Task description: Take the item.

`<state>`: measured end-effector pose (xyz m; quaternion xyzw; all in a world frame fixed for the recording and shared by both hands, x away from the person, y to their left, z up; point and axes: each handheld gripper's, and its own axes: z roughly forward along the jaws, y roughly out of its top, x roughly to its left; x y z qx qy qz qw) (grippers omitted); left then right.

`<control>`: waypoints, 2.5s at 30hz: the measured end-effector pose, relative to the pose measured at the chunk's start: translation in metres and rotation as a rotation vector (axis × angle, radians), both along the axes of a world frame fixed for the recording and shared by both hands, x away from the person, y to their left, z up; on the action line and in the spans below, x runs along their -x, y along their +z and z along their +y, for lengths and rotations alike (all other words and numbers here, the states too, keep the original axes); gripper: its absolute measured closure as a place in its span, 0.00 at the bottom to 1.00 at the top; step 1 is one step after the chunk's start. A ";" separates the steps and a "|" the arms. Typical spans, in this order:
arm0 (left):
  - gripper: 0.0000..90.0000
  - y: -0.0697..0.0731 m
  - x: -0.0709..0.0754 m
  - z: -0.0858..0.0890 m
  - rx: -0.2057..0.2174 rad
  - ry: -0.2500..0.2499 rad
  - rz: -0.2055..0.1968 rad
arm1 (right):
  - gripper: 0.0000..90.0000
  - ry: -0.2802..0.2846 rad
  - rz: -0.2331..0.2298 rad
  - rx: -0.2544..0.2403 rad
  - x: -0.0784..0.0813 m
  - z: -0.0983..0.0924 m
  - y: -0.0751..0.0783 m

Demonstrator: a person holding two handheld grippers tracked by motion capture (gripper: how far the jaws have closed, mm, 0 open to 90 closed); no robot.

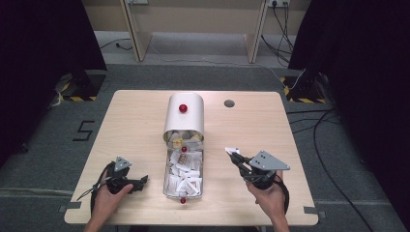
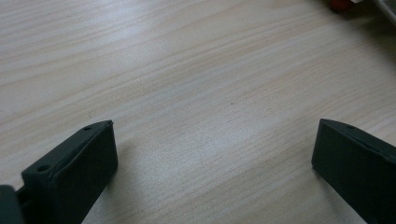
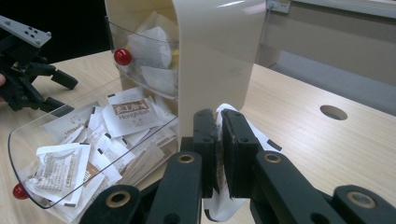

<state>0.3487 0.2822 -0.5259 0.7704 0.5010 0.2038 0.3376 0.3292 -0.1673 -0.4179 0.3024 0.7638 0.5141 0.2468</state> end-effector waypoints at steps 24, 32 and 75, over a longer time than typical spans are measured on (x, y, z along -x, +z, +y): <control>0.00 0.000 0.000 0.000 0.000 0.000 0.000 | 0.94 -0.073 0.009 0.002 -0.007 -0.022 -0.004; 0.00 0.000 0.000 0.000 0.000 0.000 0.000 | 0.94 -0.101 0.015 0.001 -0.010 -0.030 -0.006; 0.00 0.000 0.000 0.000 0.000 0.000 0.000 | 0.94 -0.260 0.150 0.022 -0.037 -0.078 -0.054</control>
